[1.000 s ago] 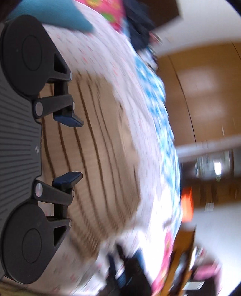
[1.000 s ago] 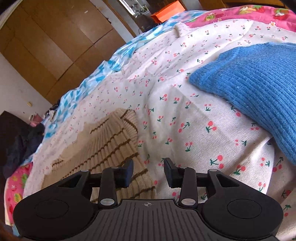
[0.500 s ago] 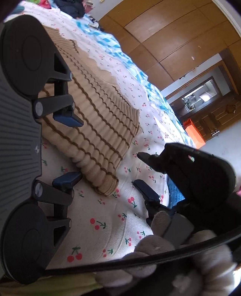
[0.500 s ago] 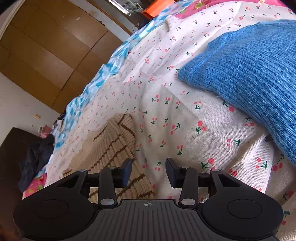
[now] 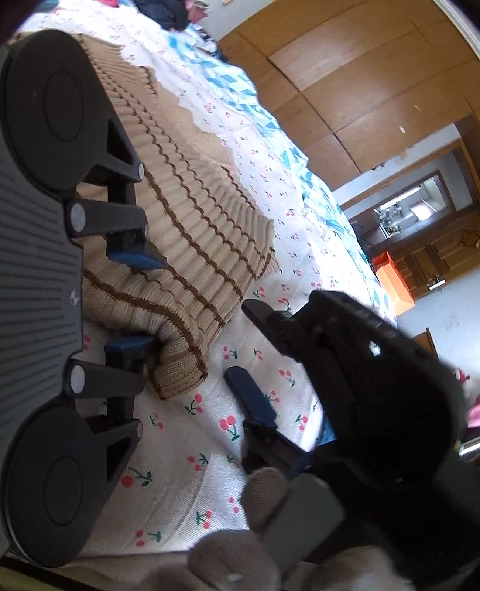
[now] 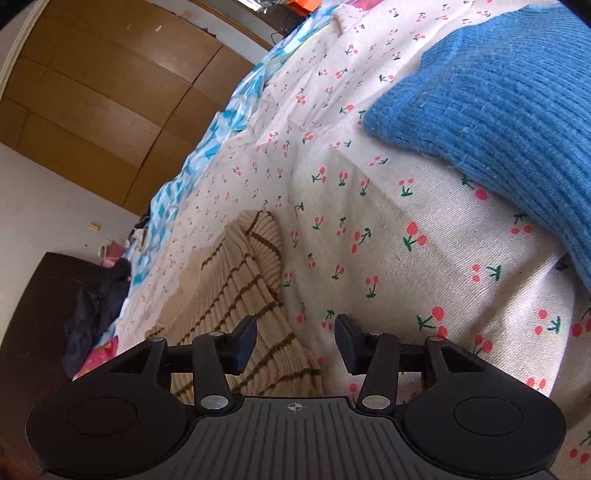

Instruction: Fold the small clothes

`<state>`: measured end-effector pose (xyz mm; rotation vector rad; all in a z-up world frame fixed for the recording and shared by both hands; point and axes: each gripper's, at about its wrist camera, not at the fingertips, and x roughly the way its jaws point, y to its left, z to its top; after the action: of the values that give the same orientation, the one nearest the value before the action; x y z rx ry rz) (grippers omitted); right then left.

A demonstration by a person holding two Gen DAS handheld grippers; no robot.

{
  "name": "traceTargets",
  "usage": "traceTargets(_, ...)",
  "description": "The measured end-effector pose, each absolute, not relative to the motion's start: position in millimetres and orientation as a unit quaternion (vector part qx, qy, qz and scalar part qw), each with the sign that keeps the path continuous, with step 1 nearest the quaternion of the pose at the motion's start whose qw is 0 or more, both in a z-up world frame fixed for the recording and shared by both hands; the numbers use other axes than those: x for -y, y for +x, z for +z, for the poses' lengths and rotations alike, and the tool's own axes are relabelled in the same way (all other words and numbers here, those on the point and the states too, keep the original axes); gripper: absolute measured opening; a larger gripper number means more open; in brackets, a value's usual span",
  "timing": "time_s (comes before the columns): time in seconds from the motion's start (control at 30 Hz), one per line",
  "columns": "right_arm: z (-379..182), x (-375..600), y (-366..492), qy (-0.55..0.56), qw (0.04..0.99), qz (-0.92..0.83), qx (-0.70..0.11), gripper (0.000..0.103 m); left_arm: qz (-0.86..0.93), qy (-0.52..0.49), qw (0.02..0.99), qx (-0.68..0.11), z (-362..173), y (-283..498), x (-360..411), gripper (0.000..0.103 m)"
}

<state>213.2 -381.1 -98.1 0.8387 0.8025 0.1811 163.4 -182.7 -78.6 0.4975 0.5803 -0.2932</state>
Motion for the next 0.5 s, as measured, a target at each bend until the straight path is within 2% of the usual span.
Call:
traceTargets(0.1,-100,374,216,0.389,0.830,0.096,-0.388,0.049,-0.141,0.207,0.923,-0.293,-74,165,175,0.040)
traceTargets(0.27,-99,373,214,0.396,0.830,0.096,-0.382,0.050,-0.190,0.243,0.909,-0.281,-68,142,175,0.041)
traceTargets(0.5,-78,351,204,0.329,0.870,0.093,-0.354,0.052,-0.100,0.132,0.940,-0.298,-34,120,82,0.041)
